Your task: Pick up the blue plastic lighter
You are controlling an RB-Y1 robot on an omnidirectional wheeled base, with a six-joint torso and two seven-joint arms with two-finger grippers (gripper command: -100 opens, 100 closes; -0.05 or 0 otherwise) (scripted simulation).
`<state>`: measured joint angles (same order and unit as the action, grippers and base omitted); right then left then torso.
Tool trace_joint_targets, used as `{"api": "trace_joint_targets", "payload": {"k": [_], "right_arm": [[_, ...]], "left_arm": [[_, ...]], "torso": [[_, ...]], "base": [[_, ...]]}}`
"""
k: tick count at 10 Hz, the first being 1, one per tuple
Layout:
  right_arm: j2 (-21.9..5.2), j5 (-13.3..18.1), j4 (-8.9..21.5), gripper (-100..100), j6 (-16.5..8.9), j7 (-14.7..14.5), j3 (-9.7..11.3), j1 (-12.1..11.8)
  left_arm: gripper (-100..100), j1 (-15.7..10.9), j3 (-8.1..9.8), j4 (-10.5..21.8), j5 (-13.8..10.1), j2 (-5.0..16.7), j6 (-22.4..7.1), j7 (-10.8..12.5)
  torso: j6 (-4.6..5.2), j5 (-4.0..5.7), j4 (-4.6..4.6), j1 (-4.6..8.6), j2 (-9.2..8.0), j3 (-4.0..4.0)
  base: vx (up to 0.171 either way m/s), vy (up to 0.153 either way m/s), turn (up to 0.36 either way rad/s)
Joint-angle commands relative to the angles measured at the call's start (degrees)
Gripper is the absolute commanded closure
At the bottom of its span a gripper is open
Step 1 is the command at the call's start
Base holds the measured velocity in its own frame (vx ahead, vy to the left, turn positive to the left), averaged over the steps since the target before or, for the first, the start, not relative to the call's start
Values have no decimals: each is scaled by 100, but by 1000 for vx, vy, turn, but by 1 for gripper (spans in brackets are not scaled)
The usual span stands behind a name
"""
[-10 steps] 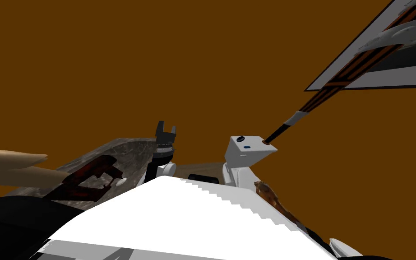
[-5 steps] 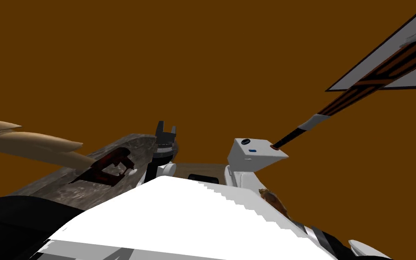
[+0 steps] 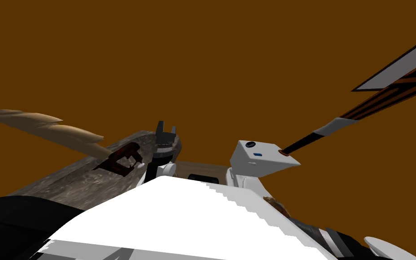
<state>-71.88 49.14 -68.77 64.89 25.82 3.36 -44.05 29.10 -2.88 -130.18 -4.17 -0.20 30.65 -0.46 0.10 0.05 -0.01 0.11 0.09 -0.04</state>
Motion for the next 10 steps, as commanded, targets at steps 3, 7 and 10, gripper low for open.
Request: {"api": "trace_joint_targets", "payload": {"k": [3, 7, 10], "right_arm": [[-581, 322, 347, -100, 81, 172, 11, 162], [-1124, 576, 580, -100, 112, 304, -10, 284], [-1474, 686, 672, -100, 116, 365, -20, 350]], "left_arm": [[0, 0, 0, 0, 0, 0, 0, 0], [0, 0, 0, 0, 0, 0, 0, 0], [0, -1, 0, 0, 0, 0, 0, 0]], "torso": [[-3, -1, 1, -1, 3, -2], [1, 0, 1, 0, 5, -3], [-5, -3, 2, -6, 7, -4]], "base": [[-1, -3, 199], [3, -5, 194], [6, -1, 151]]}}
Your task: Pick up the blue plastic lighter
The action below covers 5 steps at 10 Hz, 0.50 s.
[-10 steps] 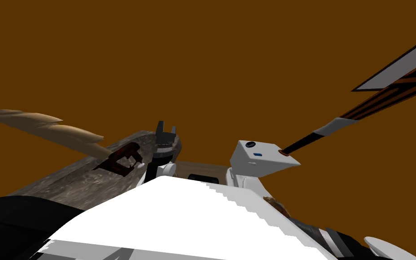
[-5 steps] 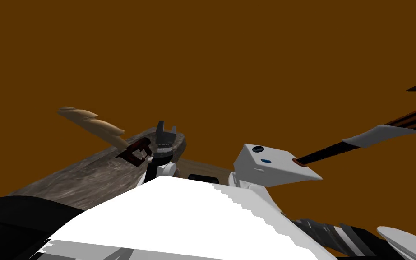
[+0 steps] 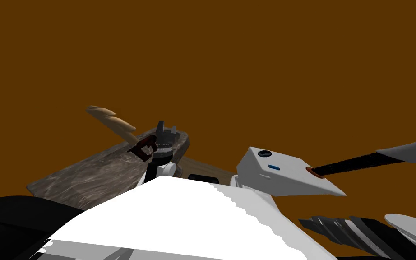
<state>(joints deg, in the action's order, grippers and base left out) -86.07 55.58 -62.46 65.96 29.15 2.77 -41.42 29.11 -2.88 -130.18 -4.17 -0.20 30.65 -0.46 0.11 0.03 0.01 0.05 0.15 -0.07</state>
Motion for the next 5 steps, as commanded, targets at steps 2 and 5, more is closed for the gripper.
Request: {"api": "trace_joint_targets", "payload": {"k": [2, 5], "right_arm": [[-447, 224, 179, -100, 1, 141, 17, 227], [-882, 358, 261, -100, -24, 231, -3, 364]], "left_arm": [[0, -1, 0, 0, 0, 0, 0, 0], [0, 0, 0, 0, 0, 0, 0, 0]], "torso": [[-6, -1, 1, -1, 2, -1], [-4, -1, 1, -4, 4, -3]], "base": [[12, 6, 235], [15, 9, 172]]}}
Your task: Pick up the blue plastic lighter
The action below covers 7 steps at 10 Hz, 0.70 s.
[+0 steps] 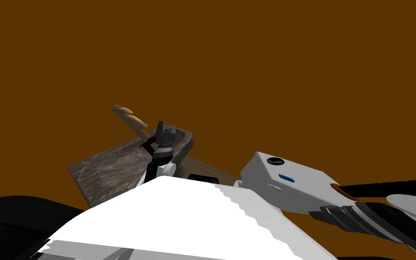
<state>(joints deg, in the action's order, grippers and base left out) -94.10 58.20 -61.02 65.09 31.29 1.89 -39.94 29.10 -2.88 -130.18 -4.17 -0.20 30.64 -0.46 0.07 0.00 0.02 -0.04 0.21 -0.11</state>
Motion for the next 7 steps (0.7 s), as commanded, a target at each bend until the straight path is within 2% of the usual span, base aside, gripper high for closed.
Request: {"api": "trace_joint_targets", "payload": {"k": [1, 2, 3, 6, 7], "right_arm": [[-80, 97, 116, -100, 63, 17, 85, 216], [-80, 97, 116, -100, 63, 17, 85, 216], [-224, 146, 137, -100, 48, 54, 76, 279], [-514, 229, 118, -100, 4, 145, 58, 459], [-477, 207, 102, -100, 15, 150, 52, 397]], "left_arm": [[0, 0, 0, 0, 0, 0, 0, 0], [0, 1, 0, 0, 0, 0, 0, 0], [0, 1, 1, 0, 0, 0, 0, 0], [0, 1, 0, 0, 0, 0, 0, 0], [0, 1, 0, 0, 0, 0, 0, 0]], "torso": [[0, 0, 0, 0, 0, 0], [6, 2, -1, 1, -2, 1], [10, 4, -2, 5, -7, 5], [4, 0, 1, -8, 6, -3], [1, -3, 4, -23, 17, -9]], "base": [[19, 13, 121], [12, 4, -11], [14, 13, 142], [46, 47, 204], [37, 38, 50]]}}
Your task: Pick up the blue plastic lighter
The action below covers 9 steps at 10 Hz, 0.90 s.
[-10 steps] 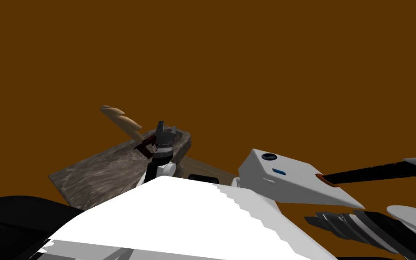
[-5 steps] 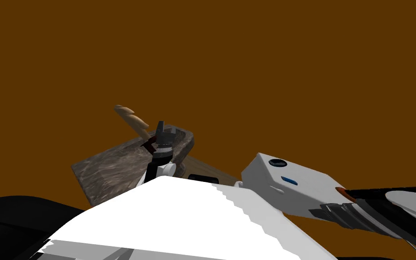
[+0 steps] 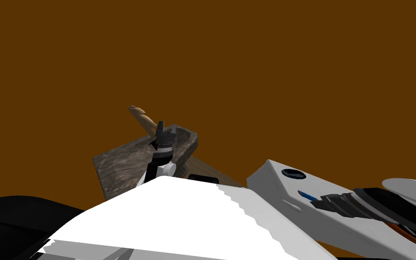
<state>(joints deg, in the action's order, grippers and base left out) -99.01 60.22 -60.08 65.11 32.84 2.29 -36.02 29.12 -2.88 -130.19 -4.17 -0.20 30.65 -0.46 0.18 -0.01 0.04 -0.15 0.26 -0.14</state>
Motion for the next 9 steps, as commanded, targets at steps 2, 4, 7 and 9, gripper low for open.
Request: {"api": "trace_joint_targets", "payload": {"k": [2, 4, 7, 9], "right_arm": [[165, 25, 41, -100, -137, -84, 83, -20], [165, 25, 41, -100, -137, -84, 83, -20], [329, 49, 81, -100, -274, -168, 165, -42], [329, 67, 99, 100, -256, -164, 185, 37]], "left_arm": [[0, 0, 0, 0, 0, 0, 0, 0], [0, 0, 0, 0, 0, 0, 0, 0], [0, 0, 0, 0, 0, 0, 0, 0], [0, 0, 0, 0, 0, 0, 0, 0]], "torso": [[0, 3, -3, 12, -13, 8], [0, 6, -4, 19, -16, 10], [0, 9, -4, 20, -17, 11], [5, 16, -4, 27, -23, 13]], "base": [[13, 6, 33], [12, 0, 15], [12, 0, 36], [0, 0, 0]]}}
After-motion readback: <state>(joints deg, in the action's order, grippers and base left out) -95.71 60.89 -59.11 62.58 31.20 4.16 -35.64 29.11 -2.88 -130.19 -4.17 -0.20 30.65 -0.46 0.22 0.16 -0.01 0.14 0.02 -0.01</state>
